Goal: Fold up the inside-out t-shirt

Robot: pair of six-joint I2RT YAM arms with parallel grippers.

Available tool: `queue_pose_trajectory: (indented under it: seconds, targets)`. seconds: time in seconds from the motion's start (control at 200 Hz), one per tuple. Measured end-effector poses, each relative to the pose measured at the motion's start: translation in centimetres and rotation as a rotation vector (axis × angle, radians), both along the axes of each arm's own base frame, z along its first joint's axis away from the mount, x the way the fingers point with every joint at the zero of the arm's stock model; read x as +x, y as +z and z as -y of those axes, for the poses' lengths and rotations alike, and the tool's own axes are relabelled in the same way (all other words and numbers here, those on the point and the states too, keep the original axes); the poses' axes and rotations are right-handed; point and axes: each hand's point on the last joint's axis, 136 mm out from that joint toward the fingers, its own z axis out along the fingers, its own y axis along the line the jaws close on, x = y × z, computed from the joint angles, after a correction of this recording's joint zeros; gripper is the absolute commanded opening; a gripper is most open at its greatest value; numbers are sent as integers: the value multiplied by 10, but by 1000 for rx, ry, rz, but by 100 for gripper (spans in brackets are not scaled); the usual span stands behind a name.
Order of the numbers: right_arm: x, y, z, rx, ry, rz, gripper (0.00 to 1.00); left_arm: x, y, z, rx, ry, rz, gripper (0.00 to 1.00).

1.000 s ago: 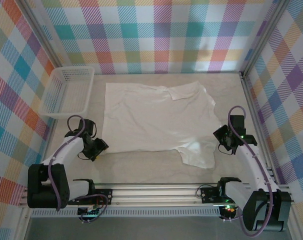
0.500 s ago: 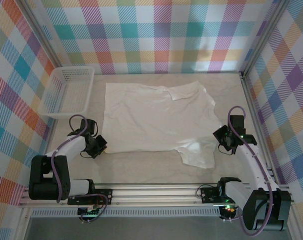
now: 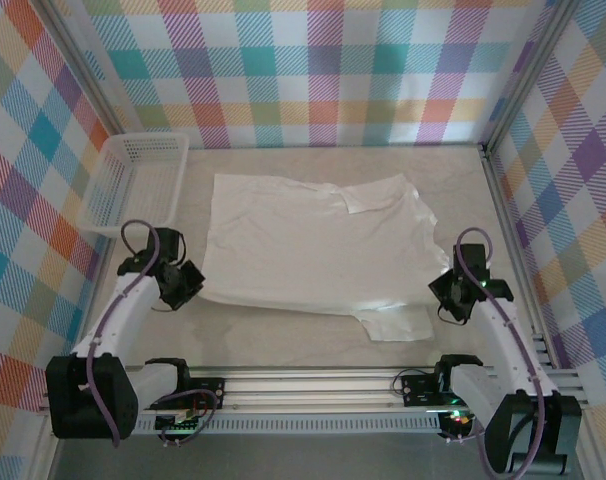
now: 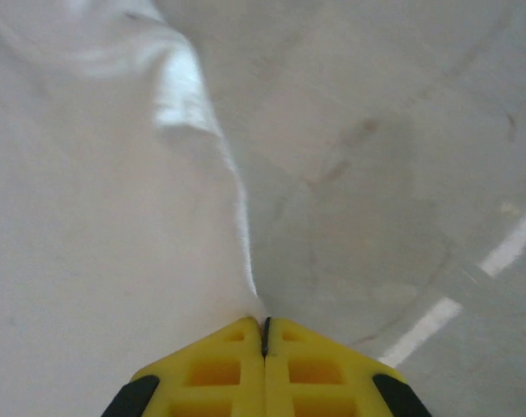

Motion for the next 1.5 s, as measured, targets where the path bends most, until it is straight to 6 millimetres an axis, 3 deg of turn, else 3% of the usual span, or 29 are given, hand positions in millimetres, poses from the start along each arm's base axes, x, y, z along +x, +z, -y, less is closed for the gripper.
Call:
queue_pose_trajectory:
  seconds: [0.205, 0.35, 0.55, 0.59, 0.665, 0.785, 0.87, 0.98, 1.095, 1.185, 1.25, 1.385, 1.425, 1.5]
  targets:
    - [57, 33, 2, -30, 42, 81, 0, 61, 22, 0, 7, -27, 47, 0]
    - [79, 21, 3, -32, 53, 55, 0, 84, 11, -1, 11, -26, 30, 0]
    - [99, 1, 2, -29, 75, 11, 0, 98, -22, -2, 17, -24, -39, 0]
    - [102, -2, 2, -30, 82, 7, 7, 100, -29, -3, 23, -22, -53, 0]
    - [109, -11, 2, -28, 105, -10, 24, 103, -45, -5, 34, -19, -86, 15]
    - [128, -24, 0, -12, 166, -67, 33, 103, -69, -6, 43, -27, -139, 35]
    - [136, -23, -3, -3, 194, -64, 39, 106, -65, -6, 43, -29, -123, 40]
    - [118, -6, -5, 3, 194, -35, 41, 106, -44, -7, 54, -39, -71, 45]
    - [79, 12, -17, 48, 200, 44, 43, 98, 9, -4, 52, -56, 90, 53]
    - [47, 3, -32, 102, 235, 34, 44, 84, 53, 9, 27, -88, 239, 57]
    - [25, -14, -41, 135, 262, -30, 46, 72, 71, 24, 1, -133, 308, 59]
    - [-5, -50, -53, 181, 304, -200, 43, 53, 68, 52, -37, -227, 307, 62]
    - [-8, -57, -56, 190, 319, -237, 35, 50, 61, 56, -36, -248, 277, 63]
    - [-11, -68, -62, 206, 353, -301, 9, 48, 48, 62, -31, -280, 224, 63]
